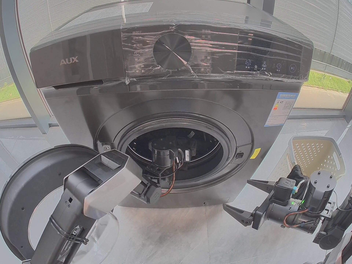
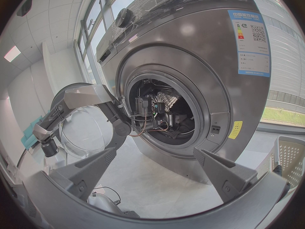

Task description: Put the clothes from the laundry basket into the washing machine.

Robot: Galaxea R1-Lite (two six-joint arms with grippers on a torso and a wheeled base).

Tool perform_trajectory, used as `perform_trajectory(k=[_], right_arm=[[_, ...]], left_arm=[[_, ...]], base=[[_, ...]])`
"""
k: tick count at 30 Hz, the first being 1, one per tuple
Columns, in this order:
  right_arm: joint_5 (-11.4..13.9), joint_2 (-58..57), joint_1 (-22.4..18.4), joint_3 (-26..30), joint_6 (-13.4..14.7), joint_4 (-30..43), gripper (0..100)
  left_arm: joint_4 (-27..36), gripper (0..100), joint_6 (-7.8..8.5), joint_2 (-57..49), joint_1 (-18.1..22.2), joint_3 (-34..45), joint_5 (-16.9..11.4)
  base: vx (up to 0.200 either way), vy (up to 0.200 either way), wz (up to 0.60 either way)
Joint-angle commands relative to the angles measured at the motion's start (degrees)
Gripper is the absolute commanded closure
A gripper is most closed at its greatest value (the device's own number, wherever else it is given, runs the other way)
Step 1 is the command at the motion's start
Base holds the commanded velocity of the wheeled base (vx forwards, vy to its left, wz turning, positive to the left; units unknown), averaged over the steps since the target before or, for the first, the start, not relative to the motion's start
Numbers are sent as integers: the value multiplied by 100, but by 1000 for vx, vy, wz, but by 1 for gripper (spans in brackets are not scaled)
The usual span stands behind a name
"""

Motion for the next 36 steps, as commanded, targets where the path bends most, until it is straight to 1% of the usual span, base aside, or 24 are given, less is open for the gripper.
perform_trajectory(k=[1,4,5,8,9,11,12,13,16,17,20,22,23,24,25,26,27,28,30,32,33,34,35,36], right_arm=[[4,-13,-35,15,-1,-1,0],[4,-13,-35,24,-1,-1,0],[4,-13,-35,24,-1,-1,0],[4,-13,-35,24,-1,-1,0],[4,-13,-44,32,-1,-1,0],[4,-13,-35,32,-1,-1,0],[4,-21,-44,32,-1,-1,0],[4,-21,-44,41,-1,-1,0],[-13,-101,-62,32,-1,-10,0],[-13,-145,-62,32,-1,-1,0],[-57,-373,-114,24,-1,7,0],[-84,-487,-255,-29,8,-10,0],[-93,-514,-325,-20,17,-10,0],[-110,-566,-413,-3,17,-10,0],[-110,-725,-651,32,17,-1,0],[-110,-795,-739,24,17,-1,0],[-110,-795,-739,24,17,-1,0],[-110,-1006,-1011,24,17,16,0],[-101,-1296,-1204,32,17,69,0],[-110,-1410,-1257,67,17,95,0],[-110,-1542,-1283,208,17,86,0],[-110,-1586,-1301,287,17,86,0],[-110,-1621,-1327,358,17,86,0],[-110,-1621,-1327,375,17,86,0]], left_arm=[[-175,0,-151,-893,-591,1080,5],[-430,0,-169,-1262,-881,1880,5],[-588,0,-169,-1464,-1022,2319,5],[-747,0,-169,-1640,-1136,2706,5],[-993,0,-169,-1947,-1347,3356,5],[-1028,0,-169,-1991,-1373,3453,5],[-1256,0,-160,-2431,-1575,4235,5],[-1353,0,-160,-2659,-1654,4639,5],[-1713,0,-195,-3354,-1786,5474,5],[-1784,0,-204,-3503,-1795,5606,5],[-2065,0,-327,-4206,-1795,6169,23],[-2206,0,-415,-4769,-1777,6626,155],[-2206,0,-433,-4909,-1769,6731,164],[-2197,0,-494,-5076,-1733,6828,155],[-2197,0,-679,-5340,-1725,7048,190],[-2179,0,-740,-5410,-1725,7127,225],[-2179,0,-740,-5410,-1725,7127,225],[-2197,0,-793,-5577,-1681,7399,313],[-2241,0,-784,-5700,-1628,7566,480],[-2258,0,-775,-5727,-1628,7610,577],[-2311,0,-740,-5744,-1628,7672,788],[-2355,0,-714,-5753,-1646,7751,911],[-2417,0,-679,-5762,-1646,7856,1007],[-2434,0,-670,-5771,-1637,7883,1016]], base=[[0,0,0],[0,0,0],[0,0,0],[0,0,0],[0,0,0],[0,0,0],[0,0,0],[0,0,0],[0,0,0],[0,0,0],[0,0,0],[0,0,0],[0,0,0],[0,0,0],[0,0,0],[0,0,0],[0,0,0],[0,0,0],[0,0,0],[0,0,0],[0,0,0],[0,0,0],[0,0,0],[0,0,0]])
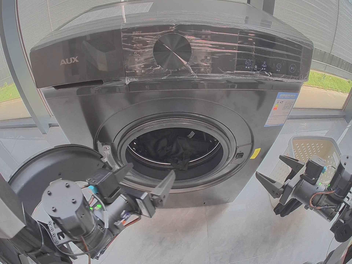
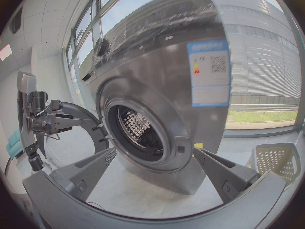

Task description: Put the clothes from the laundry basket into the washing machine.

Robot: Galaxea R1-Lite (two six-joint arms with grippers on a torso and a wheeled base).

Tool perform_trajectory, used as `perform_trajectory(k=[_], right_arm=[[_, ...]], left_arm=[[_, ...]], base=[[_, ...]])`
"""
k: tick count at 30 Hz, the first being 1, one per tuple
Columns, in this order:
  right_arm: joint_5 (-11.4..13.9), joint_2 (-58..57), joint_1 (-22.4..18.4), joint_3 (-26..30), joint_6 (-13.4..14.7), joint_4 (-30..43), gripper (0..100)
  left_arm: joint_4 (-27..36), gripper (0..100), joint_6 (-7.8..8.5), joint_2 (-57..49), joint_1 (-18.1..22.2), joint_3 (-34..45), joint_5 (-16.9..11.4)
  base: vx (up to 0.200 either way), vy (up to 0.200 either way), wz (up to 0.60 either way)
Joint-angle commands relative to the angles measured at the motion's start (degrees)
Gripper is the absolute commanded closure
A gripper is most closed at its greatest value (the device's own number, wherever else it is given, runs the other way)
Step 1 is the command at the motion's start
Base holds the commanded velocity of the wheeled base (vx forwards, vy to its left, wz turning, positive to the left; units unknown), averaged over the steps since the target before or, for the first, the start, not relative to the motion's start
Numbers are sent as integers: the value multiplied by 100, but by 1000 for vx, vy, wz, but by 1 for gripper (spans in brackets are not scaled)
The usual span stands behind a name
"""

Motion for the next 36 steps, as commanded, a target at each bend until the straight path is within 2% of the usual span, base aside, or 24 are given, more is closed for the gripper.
perform_trajectory(k=[1,4,7,13,18,20,21,24,26,31,33,34,36], right_arm=[[4,-568,-302,321,2,17,0],[21,-594,-408,409,2,8,0],[4,-700,-434,470,-7,26,0],[4,-1113,-443,514,29,298,0],[4,-1790,-443,514,178,1230,0],[12,-2089,-443,514,240,1616,0],[21,-2528,-426,514,248,2170,0],[30,-3187,-434,514,240,2952,0],[30,-3987,-434,514,213,3726,0],[30,-5508,-452,514,178,4965,0],[30,-6149,-557,497,178,5466,0],[30,-6219,-575,488,178,5519,0],[56,-6729,-786,470,169,5879,0]], left_arm=[[-268,0,124,-527,40,519,258],[-391,0,282,-694,260,677,249],[-391,0,335,-861,339,739,232],[-382,0,537,-1318,638,1152,-67],[-382,0,607,-1731,778,1512,-252],[-364,0,643,-1854,778,1521,-243],[-356,0,678,-2021,778,1521,-243],[-250,0,801,-2267,778,1521,-243],[22,0,915,-2566,778,1521,-234],[928,0,924,-3445,770,1530,-243],[1701,0,950,-4069,770,1530,-243],[1806,0,950,-4157,770,1530,-243],[2677,0,933,-4931,770,1530,-252]], base=[[0,0,0],[-133,0,0],[-200,0,0],[-200,0,0],[-200,0,0],[-200,0,0],[-200,0,0],[-200,0,0],[-200,0,0],[-200,0,0],[-200,0,0],[-200,0,0],[-200,0,0]])
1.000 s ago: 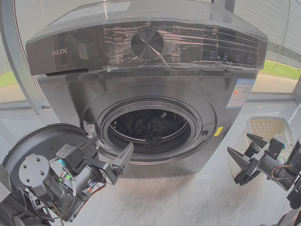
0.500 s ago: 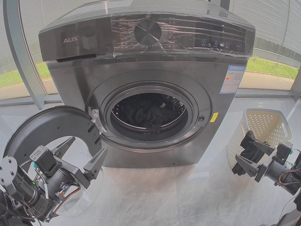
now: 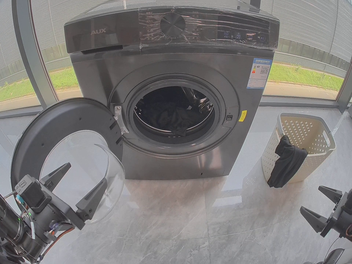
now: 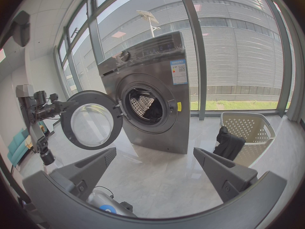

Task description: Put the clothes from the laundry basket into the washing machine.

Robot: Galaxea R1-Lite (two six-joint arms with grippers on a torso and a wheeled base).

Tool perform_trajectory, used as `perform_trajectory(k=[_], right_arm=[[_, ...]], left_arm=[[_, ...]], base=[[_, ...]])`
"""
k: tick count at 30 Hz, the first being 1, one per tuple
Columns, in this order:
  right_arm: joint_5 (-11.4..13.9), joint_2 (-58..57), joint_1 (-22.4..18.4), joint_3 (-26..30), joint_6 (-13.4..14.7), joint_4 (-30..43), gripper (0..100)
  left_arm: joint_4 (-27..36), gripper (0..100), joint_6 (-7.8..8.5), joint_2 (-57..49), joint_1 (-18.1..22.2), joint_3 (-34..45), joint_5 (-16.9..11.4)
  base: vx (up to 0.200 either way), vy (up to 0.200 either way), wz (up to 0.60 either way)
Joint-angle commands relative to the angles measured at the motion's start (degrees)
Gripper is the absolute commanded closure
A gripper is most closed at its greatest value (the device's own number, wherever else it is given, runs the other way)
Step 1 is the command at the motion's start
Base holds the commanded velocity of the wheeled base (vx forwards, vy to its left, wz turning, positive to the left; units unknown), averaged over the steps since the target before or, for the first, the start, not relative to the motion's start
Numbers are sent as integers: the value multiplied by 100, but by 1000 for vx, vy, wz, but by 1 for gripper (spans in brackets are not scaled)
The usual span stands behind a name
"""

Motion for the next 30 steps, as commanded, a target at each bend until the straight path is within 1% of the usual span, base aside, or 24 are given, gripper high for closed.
perform_trajectory(k=[1,2,3,4,5,6,7,9,11,13,14,16,17,19,20,22,23,24,25,26,27,29,30], right_arm=[[41,-2418,-397,46,-21,1336,0],[32,-2620,-494,20,-21,1503,0],[32,-2699,-547,11,-21,1582,0],[32,-2699,-547,11,-21,1582,0],[41,-2928,-749,-51,-30,1810,0],[49,-3060,-916,-86,-39,1933,0],[58,-3121,-1004,-103,-39,1968,0],[58,-3271,-1232,-86,-39,1995,0],[67,-3420,-1364,-59,-39,2004,0],[67,-3605,-1487,11,-30,2039,0],[76,-3710,-1522,72,-30,2118,0],[67,-3930,-1531,99,-21,2399,0],[58,-3974,-1540,99,23,2610,0],[-12,-3956,-1540,99,67,2838,0],[-82,-3956,-1540,99,67,2909,0],[-258,-3948,-1540,99,32,2962,0],[-293,-3948,-1540,99,23,2970,0],[-425,-3948,-1548,99,-47,2970,0],[-478,-3948,-1548,99,-91,2979,0],[-575,-3948,-1548,99,-144,2988,0],[-689,-3948,-1548,99,-162,3023,0],[-944,-3948,-1548,99,-223,3111,0],[-1093,-3948,-1548,99,-302,3120,0]], left_arm=[[2125,0,55,-2482,-6,101,-10],[2662,0,64,-2931,12,101,-10],[2925,0,64,-3124,38,101,-10],[2925,0,64,-3124,38,101,-10],[3611,0,11,-3546,346,101,34],[3971,0,-42,-3765,618,101,43],[4147,0,-77,-3915,750,101,34],[4437,0,-200,-4266,1128,101,16],[4490,0,-244,-4416,1471,101,-28],[4578,0,-174,-4600,1787,101,-89],[4630,0,-165,-4750,1910,101,-133],[4753,0,-182,-4934,2042,101,-204],[4912,0,-218,-5057,2095,101,-247],[5386,0,-235,-5312,2147,101,-344],[5720,0,-218,-5453,2183,101,-388],[6423,0,-138,-5708,2402,101,-423],[6529,0,-121,-5743,2446,101,-423],[7021,0,-24,-5963,2622,84,-458],[7170,0,-24,-6059,2675,66,-494],[7188,0,-51,-6226,2736,57,-573],[7170,0,-42,-6279,2771,57,-590],[7162,0,73,-6323,2903,66,-617],[7162,0,143,-6349,3070,66,-652]], base=[[0,0,0],[0,0,0],[0,0,0],[0,0,0],[0,0,0],[0,0,0],[0,0,0],[0,0,0],[0,0,0],[0,0,0],[0,0,0],[0,0,0],[0,0,0],[0,0,0],[0,0,0],[0,0,0],[0,0,0],[0,0,0],[0,0,0],[0,0,0],[0,0,0],[0,0,0],[0,-200,0]])
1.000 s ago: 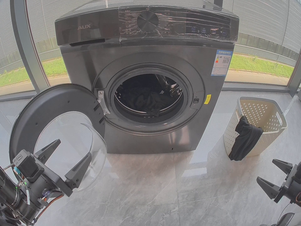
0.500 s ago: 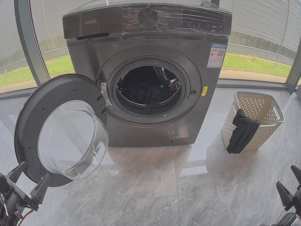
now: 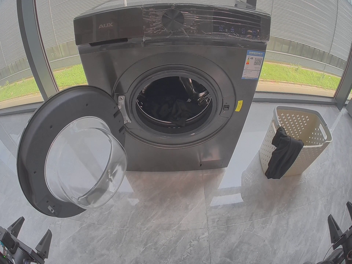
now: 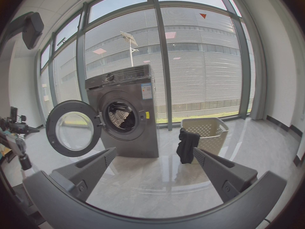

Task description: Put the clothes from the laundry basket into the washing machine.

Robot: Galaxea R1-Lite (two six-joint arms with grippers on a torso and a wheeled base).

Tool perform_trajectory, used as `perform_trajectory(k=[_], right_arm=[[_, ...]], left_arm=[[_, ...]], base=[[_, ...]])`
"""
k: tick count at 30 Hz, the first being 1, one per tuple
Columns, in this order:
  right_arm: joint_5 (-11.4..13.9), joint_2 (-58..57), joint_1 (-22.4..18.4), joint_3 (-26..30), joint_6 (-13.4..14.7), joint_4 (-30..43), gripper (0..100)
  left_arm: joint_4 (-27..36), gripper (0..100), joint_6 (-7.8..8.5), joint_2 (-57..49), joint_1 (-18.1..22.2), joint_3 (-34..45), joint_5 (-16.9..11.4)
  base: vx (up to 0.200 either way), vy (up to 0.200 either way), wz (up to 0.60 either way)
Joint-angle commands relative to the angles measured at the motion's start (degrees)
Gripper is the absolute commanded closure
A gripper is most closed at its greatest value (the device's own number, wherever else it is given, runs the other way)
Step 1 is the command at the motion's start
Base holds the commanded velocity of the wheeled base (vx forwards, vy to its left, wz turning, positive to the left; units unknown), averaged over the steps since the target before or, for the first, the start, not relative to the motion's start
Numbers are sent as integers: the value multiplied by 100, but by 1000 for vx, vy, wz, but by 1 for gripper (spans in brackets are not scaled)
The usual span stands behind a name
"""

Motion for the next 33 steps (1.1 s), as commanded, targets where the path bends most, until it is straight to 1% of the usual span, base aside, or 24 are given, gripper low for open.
perform_trajectory(k=[1,2,3,4,5,6,10,11,13,14,15,16,17,18,19,20,22,23,24,25,27,30,31,33], right_arm=[[-483,-50,-27,101,-268,137,0],[-483,-50,-27,101,-268,137,0],[-509,-50,-27,101,-277,154,0],[-509,-50,-27,101,-277,154,0],[-570,-50,-27,101,-295,154,0],[-544,-50,-27,101,-321,137,0],[-500,-50,-62,101,-374,145,0],[-553,-50,-71,101,-391,145,0],[-553,-50,-203,101,-453,145,0],[-509,-85,-396,101,-567,154,0],[-509,-85,-396,101,-567,154,0],[-316,-331,-757,84,-813,216,0],[-87,-498,-827,92,-866,207,0],[1,-569,-818,92,-866,225,0],[98,-604,-801,92,-857,216,0],[106,-604,-792,101,-839,216,0],[115,-613,-774,101,-681,225,0],[115,-613,-774,101,-426,233,0],[115,-613,-783,101,-356,242,0],[142,-604,-783,101,13,356,0],[150,-613,-783,101,22,418,0],[168,-613,-783,101,-66,436,0],[168,-613,-783,101,-92,436,0],[168,-613,-783,101,-110,444,0]], left_arm=[[29,0,182,-685,656,66,-161],[29,0,182,-685,656,66,-161],[29,0,77,-852,708,57,-276],[29,0,15,-904,717,57,-302],[29,0,-108,-922,726,66,-319],[29,0,-125,-922,726,66,-311],[29,0,-99,-922,743,66,-302],[29,0,-55,-922,814,66,-302],[29,0,94,-922,1025,66,-302],[29,0,94,-931,1130,66,-311],[29,0,94,-931,1130,66,-311],[29,0,94,-939,1200,66,-311],[29,0,174,-966,1288,66,-311],[29,0,209,-992,1367,66,-311],[29,0,253,-1019,1499,66,-355],[29,0,253,-1071,1561,66,-390],[29,0,218,-1238,1640,66,-469],[29,0,244,-1326,1657,66,-486],[29,0,261,-1326,1657,57,-486],[29,0,253,-1309,1666,66,-486],[29,0,261,-1317,1666,57,-486],[99,0,314,-1379,1649,40,-460],[205,0,393,-1458,1614,5,-486],[205,0,385,-1458,1614,13,-495]], base=[[0,-200,0],[0,-200,0],[0,-200,0],[0,-200,0],[0,-200,0],[0,-200,0],[0,-200,0],[0,-200,0],[0,-200,0],[0,-200,0],[0,-200,0],[0,-200,0],[0,-200,0],[0,-200,0],[0,-200,0],[0,-200,0],[0,-200,0],[0,-200,0],[0,-200,0],[0,-200,0],[0,-200,0],[0,-200,0],[0,-200,0],[0,-200,0]])
